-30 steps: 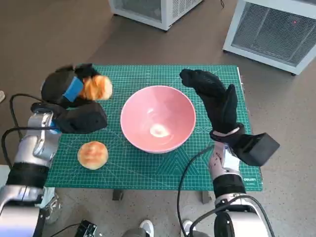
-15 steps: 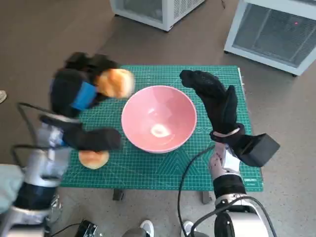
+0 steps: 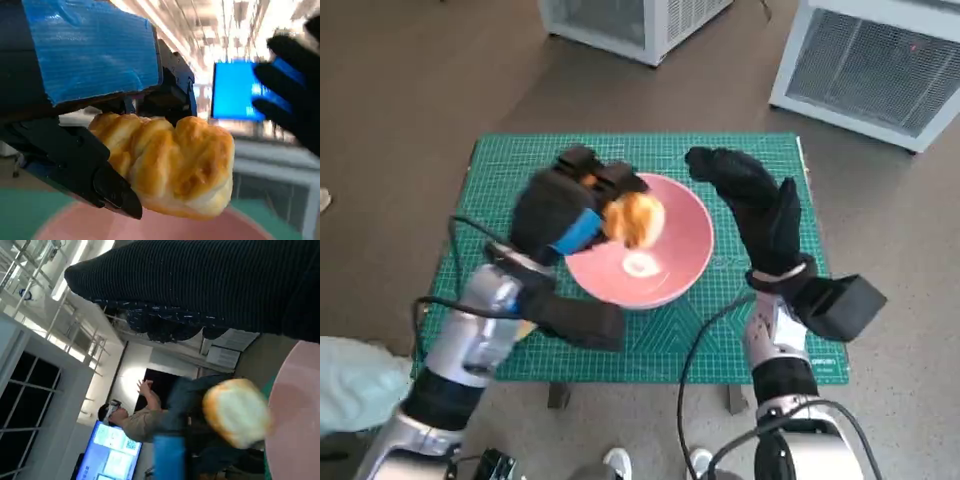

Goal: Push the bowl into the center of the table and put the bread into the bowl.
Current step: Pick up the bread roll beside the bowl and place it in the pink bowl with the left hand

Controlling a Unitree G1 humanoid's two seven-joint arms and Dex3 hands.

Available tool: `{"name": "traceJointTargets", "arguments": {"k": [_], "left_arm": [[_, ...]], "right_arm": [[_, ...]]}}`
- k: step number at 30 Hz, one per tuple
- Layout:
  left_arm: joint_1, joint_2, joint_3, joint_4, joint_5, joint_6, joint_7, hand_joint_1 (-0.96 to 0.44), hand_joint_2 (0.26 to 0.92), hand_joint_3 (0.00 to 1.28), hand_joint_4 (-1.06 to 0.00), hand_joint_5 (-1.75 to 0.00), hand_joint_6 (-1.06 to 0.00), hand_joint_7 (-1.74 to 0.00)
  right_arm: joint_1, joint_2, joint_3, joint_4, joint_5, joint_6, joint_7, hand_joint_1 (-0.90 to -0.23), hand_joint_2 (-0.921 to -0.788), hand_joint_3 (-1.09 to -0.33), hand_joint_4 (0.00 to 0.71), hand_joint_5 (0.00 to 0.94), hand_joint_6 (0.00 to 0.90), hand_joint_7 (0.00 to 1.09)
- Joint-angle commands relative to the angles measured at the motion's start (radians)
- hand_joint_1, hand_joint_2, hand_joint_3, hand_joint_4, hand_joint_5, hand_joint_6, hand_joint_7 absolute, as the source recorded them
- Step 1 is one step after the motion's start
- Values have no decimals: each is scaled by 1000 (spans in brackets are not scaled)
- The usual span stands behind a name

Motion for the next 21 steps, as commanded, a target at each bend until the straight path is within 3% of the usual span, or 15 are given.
{"name": "traceJointTargets", "arguments": {"k": [1, 5, 8, 10, 11, 13, 14, 16, 17, 21], "left_arm": [[-47, -27, -28, 83, 16, -14, 0, 1, 920, 27, -749, -1131, -664, -1096], [-62, -41, -46, 139, 20, -23, 8, 1, 918, 30, -747, -1161, -669, -1063], [-62, -53, -44, 155, 1, -8, -31, 1, 919, 43, -731, -1184, -652, -1073], [-55, -62, -36, 148, -24, 14, -80, 1, 920, 122, -643, -1230, -551, -1218], [-52, -66, -32, 142, -37, 25, -106, 0, 900, 120, -580, -1086, -501, -1102], [-45, -70, -24, 124, -71, 59, -183, -8, 858, 69, -448, -504, -436, -579], [-43, -69, -20, 115, -91, 74, -226, -25, 839, 47, -363, -323, -400, -391], [-40, -64, -14, 99, -125, 90, -292, -43, 824, 32, -284, -207, -365, -264], [-39, -61, -10, 91, -140, 95, -318, -85, 809, 17, -189, -106, -320, -144], [-29, -44, 4, 53, -188, 98, -388, -163, 798, 6, -110, -28, -281, -47]], "right_arm": [[27, -8, -2, -3, 12, 7, 5, -736, -921, -737, 215, 0, 5, 554], [31, -9, -2, -7, 12, 10, 2, -735, -921, -738, 214, 0, 4, 554], [34, -10, -2, -11, 12, 12, 1, -736, -921, -738, 214, 0, 4, 554], [36, -10, -2, -13, 12, 12, 0, -736, -921, -738, 214, 0, 5, 555], [38, -11, -2, -14, 12, 13, 0, -736, -921, -738, 214, 0, 5, 554], [39, -12, -3, -15, 12, 14, -2, -735, -921, -738, 214, 0, 4, 554], [39, -13, -3, -16, 13, 15, -2, -734, -921, -738, 213, 0, 4, 554], [41, -13, -4, -17, 13, 15, -4, -733, -921, -739, 213, 0, 4, 554], [41, -13, -4, -18, 13, 16, -4, -731, -921, -739, 212, 0, 4, 554], [43, -12, -4, -21, 10, 15, -11, -729, -921, -740, 212, 0, 3, 555]]}}
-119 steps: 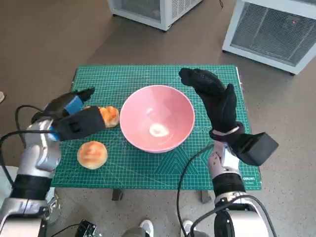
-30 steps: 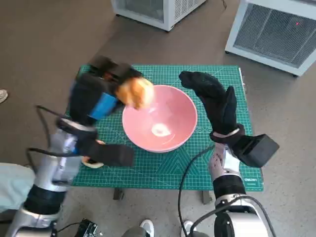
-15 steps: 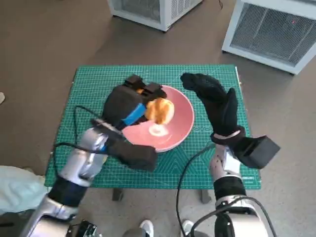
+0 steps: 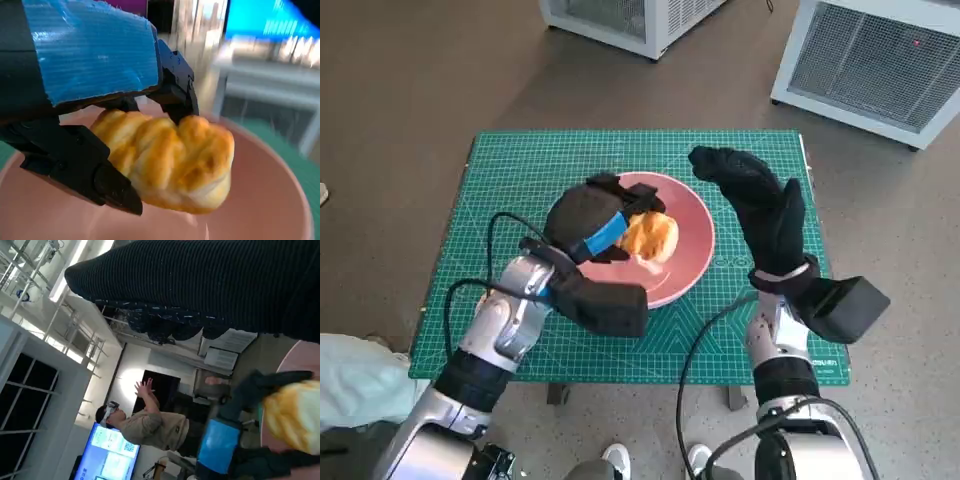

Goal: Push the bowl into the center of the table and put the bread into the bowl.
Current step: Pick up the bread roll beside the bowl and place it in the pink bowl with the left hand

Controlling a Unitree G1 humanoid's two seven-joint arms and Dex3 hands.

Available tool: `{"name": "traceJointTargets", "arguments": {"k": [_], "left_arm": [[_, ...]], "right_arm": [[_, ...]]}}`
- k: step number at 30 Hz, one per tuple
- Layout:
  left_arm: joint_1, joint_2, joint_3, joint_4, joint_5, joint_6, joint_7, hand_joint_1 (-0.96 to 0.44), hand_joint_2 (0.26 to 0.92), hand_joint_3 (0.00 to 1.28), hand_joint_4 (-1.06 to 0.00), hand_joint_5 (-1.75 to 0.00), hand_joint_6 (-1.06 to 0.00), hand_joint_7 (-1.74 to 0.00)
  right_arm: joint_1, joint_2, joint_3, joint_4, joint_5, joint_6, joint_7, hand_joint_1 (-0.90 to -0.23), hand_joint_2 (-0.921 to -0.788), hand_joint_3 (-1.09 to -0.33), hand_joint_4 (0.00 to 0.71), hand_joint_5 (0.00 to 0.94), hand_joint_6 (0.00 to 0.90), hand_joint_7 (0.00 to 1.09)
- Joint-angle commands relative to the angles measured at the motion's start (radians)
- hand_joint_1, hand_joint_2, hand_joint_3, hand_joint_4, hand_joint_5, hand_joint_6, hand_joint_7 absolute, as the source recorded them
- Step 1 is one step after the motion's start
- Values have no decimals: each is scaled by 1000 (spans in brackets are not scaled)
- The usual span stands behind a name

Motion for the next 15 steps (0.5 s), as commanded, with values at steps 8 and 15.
{"name": "traceJointTargets", "arguments": {"k": [8, 15], "left_arm": [[53, 42, 75, -154, -121, -3, -118, -236, 791, 0, -70, -1, -265, -8], [141, 109, 186, -376, -271, 47, -264, -224, 786, 0, -39, 0, -246, -1]], "right_arm": [[36, 1, 4, -7, 1, 7, -27, -726, -921, -743, 210, 0, 2, 557], [45, 5, 10, -19, 3, 8, -33, -725, -921, -740, 211, 0, 2, 559]]}}
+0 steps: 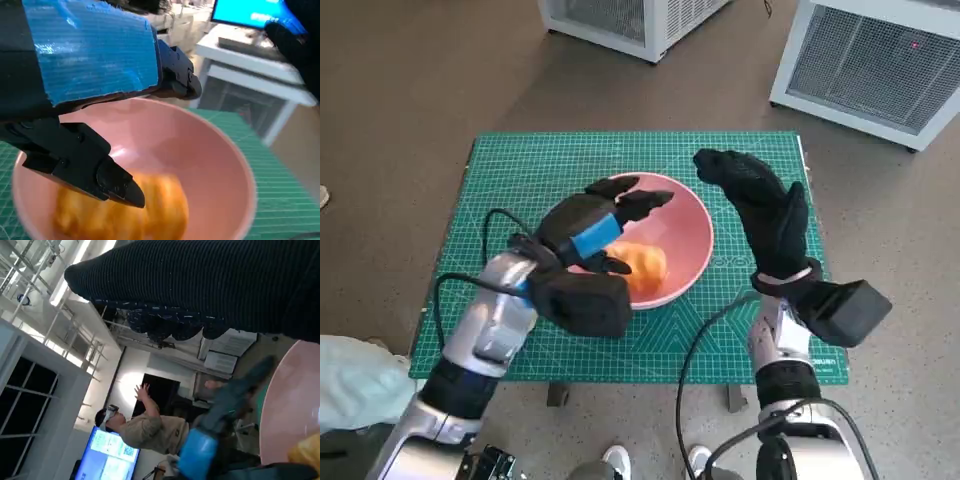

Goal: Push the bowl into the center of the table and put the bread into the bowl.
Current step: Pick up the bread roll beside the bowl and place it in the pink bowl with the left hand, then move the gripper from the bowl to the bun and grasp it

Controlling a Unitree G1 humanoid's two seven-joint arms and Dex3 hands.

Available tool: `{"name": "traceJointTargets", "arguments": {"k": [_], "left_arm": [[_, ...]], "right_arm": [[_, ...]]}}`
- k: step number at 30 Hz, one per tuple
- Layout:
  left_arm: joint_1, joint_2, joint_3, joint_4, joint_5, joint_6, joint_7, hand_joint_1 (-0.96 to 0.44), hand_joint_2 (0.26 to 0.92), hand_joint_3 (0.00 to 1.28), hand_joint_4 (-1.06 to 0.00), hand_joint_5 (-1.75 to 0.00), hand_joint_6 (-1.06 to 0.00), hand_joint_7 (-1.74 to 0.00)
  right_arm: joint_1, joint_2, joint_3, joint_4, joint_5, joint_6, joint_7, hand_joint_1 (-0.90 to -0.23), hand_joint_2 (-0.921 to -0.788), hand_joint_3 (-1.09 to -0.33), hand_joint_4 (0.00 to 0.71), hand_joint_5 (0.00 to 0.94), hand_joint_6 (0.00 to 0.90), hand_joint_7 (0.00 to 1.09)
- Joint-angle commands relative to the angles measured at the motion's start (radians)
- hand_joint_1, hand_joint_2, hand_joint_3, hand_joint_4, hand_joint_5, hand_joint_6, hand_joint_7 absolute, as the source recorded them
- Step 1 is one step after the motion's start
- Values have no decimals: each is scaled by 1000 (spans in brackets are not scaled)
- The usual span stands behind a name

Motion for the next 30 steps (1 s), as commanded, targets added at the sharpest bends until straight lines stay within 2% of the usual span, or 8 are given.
{"name": "traceJointTargets", "arguments": {"k": [1, 9, 16, 21, 30], "left_arm": [[77, 62, 88, -168, -98, 31, -84, -222, 785, 0, -37, 0, -246, -1], [238, 142, 260, -406, -203, 111, -140, -218, 781, 0, -38, -2, -248, -2], [374, 225, 385, -534, -192, 194, -160, -190, 768, 0, -65, -10, -264, -9], [449, 287, 426, -598, -175, 257, -202, -169, 753, 0, -70, -6, -263, -7], [534, 341, 423, -660, -169, 356, -259, -124, 735, 0, -63, -1, -227, 0]], "right_arm": [[28, 3, 5, -4, 5, 9, -9, -725, -921, -739, 211, 0, 2, 559], [33, -5, 1, -12, 13, 16, 0, -725, -921, -739, 210, 0, 0, 560], [31, -12, -2, -14, 20, 24, 9, -725, -921, -740, 208, 0, -1, 561], [30, -13, 3, -15, 22, 27, 11, -723, -921, -740, 208, 0, 0, 562], [20, -12, 6, -9, 24, 40, 16, -720, -921, -739, 209, 1, 0, 563]]}}
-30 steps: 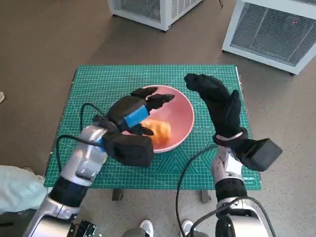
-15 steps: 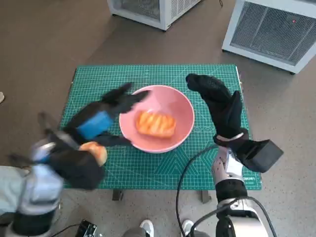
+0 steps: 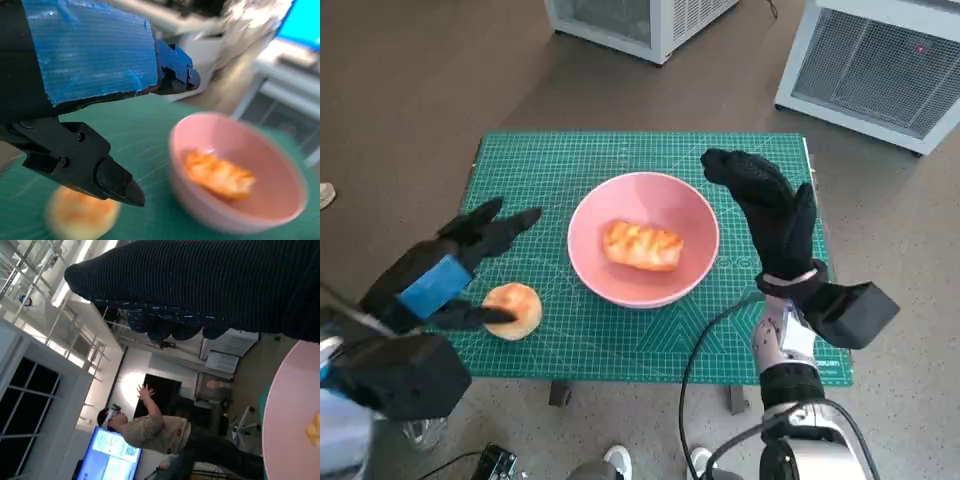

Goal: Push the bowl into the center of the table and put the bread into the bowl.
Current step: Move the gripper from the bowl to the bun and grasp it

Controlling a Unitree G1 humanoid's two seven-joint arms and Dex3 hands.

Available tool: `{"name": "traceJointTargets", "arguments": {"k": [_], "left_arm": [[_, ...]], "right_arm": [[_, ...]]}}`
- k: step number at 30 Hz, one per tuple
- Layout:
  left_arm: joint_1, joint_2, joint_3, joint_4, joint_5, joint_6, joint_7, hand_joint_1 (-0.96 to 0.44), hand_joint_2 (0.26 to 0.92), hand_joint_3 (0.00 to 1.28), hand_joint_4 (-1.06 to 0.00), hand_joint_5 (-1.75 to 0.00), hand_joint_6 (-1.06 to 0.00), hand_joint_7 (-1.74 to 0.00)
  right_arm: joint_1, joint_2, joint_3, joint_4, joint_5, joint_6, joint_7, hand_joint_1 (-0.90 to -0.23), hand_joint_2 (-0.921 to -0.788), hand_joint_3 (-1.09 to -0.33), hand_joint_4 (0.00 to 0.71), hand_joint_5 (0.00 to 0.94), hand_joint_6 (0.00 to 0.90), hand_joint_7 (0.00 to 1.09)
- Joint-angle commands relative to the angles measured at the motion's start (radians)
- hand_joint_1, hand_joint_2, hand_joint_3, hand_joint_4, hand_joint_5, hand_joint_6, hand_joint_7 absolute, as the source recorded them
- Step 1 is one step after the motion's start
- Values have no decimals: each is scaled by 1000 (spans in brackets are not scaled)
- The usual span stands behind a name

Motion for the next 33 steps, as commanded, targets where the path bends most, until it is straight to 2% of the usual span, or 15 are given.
{"name": "traceJointTargets", "arguments": {"k": [1, 8, 17, 33], "left_arm": [[39, 20, -6, -33, 12, 35, -18, -121, 734, 0, -65, -2, -226, -1], [69, -2, -39, 8, 11, 20, -1, -107, 733, 0, -83, -7, -233, -4], [48, -15, -131, 93, 44, 11, 20, -107, 735, 1, -120, -15, -254, -12], [-29, -57, -292, 311, 210, 70, 113, -10, 749, 6, -244, -23, -452, -54]], "right_arm": [[10, -1, 4, 11, 10, 21, 11, -720, -921, -739, 209, 1, 0, 563], [3, -2, 6, 21, 9, 30, 16, -720, -921, -737, 210, 1, 2, 563], [3, -6, 5, 15, 15, 41, 29, -719, -921, -737, 210, 1, 2, 562], [6, -20, 0, 8, 25, 47, 48, -694, -921, -742, 209, 0, -1, 563]]}}
